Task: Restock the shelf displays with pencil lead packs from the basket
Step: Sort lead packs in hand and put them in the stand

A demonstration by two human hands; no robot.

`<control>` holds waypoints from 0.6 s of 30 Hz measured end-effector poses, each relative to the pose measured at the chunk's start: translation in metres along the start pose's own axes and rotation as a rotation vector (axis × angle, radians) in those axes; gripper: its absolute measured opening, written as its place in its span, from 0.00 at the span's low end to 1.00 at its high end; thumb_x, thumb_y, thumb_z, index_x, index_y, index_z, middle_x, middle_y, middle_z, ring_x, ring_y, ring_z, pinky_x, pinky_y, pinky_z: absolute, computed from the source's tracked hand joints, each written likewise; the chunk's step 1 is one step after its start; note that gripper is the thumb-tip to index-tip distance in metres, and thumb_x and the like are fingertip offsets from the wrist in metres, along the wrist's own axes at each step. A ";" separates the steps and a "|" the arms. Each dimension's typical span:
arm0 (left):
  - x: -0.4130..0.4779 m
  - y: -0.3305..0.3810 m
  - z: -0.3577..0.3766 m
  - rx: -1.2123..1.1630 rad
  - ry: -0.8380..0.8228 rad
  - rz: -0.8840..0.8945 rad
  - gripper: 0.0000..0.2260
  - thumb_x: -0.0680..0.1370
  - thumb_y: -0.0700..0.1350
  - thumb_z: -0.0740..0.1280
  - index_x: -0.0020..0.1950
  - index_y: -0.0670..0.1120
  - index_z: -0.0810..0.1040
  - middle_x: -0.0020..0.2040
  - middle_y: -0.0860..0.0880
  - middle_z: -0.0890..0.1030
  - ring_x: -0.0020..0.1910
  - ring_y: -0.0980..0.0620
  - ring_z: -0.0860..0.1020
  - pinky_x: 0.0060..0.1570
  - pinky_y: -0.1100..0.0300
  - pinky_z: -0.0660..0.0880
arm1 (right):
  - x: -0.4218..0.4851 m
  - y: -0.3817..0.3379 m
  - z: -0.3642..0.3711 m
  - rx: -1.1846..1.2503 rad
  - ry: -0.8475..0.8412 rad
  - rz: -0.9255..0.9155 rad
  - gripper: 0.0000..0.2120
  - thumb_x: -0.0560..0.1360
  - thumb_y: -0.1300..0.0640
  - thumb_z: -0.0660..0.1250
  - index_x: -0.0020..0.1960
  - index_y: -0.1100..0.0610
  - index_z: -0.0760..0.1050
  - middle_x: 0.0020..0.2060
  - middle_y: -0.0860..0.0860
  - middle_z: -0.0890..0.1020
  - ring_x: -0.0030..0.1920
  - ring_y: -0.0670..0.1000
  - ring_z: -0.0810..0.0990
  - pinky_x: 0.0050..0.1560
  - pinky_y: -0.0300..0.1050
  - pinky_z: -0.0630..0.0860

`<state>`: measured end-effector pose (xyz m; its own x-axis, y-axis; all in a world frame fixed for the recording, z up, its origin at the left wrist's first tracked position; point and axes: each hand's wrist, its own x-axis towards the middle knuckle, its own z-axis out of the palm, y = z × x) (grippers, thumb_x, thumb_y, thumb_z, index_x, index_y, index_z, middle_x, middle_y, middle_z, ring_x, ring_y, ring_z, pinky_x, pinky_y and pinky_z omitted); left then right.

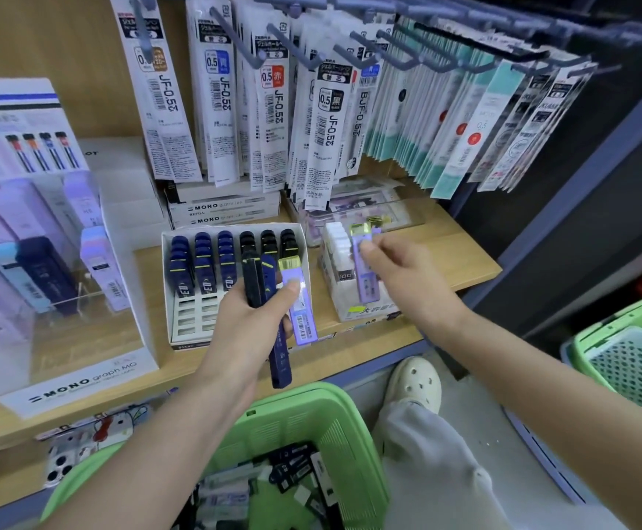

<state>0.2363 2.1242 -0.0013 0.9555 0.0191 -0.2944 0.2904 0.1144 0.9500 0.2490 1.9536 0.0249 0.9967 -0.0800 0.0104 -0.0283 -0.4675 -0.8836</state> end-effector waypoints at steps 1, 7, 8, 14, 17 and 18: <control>0.000 -0.001 -0.001 0.022 0.010 0.010 0.04 0.77 0.47 0.68 0.49 0.48 0.77 0.37 0.49 0.76 0.32 0.54 0.73 0.37 0.62 0.73 | 0.006 0.003 -0.006 -0.061 0.063 -0.034 0.11 0.80 0.54 0.59 0.42 0.56 0.74 0.36 0.51 0.77 0.35 0.43 0.74 0.39 0.33 0.71; 0.001 -0.003 -0.002 0.069 0.011 0.013 0.05 0.77 0.47 0.67 0.50 0.47 0.76 0.37 0.50 0.75 0.32 0.54 0.72 0.36 0.64 0.72 | 0.047 0.028 -0.030 -0.320 0.247 -0.082 0.09 0.78 0.61 0.62 0.54 0.52 0.63 0.48 0.52 0.76 0.45 0.55 0.77 0.47 0.54 0.77; 0.001 -0.003 -0.001 0.071 0.011 0.009 0.05 0.77 0.47 0.67 0.50 0.48 0.75 0.37 0.51 0.75 0.32 0.54 0.72 0.34 0.65 0.73 | 0.051 0.030 -0.031 -0.383 0.240 -0.089 0.10 0.78 0.62 0.62 0.54 0.52 0.62 0.50 0.53 0.76 0.45 0.55 0.77 0.46 0.54 0.76; 0.006 -0.002 0.003 0.076 0.004 0.001 0.03 0.77 0.47 0.67 0.47 0.49 0.75 0.37 0.50 0.76 0.31 0.55 0.72 0.38 0.62 0.74 | 0.071 0.040 -0.031 -0.632 0.168 -0.110 0.14 0.79 0.69 0.55 0.59 0.54 0.68 0.53 0.53 0.75 0.39 0.42 0.70 0.35 0.40 0.66; 0.009 -0.002 0.004 0.075 -0.010 0.007 0.03 0.77 0.47 0.67 0.47 0.49 0.75 0.40 0.49 0.76 0.34 0.53 0.73 0.42 0.61 0.75 | 0.076 0.041 -0.032 -0.770 0.139 -0.209 0.11 0.79 0.64 0.58 0.61 0.59 0.73 0.57 0.56 0.73 0.51 0.57 0.76 0.49 0.50 0.72; 0.010 -0.002 0.005 0.077 -0.014 0.009 0.03 0.77 0.47 0.67 0.47 0.49 0.75 0.41 0.48 0.77 0.34 0.53 0.73 0.42 0.60 0.75 | 0.079 0.042 -0.033 -0.805 0.120 -0.218 0.12 0.79 0.64 0.59 0.61 0.60 0.73 0.58 0.58 0.73 0.53 0.60 0.76 0.52 0.52 0.73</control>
<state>0.2451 2.1197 -0.0055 0.9584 0.0061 -0.2852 0.2848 0.0371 0.9579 0.3241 1.8984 0.0038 0.9726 0.0131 0.2320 0.0734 -0.9646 -0.2531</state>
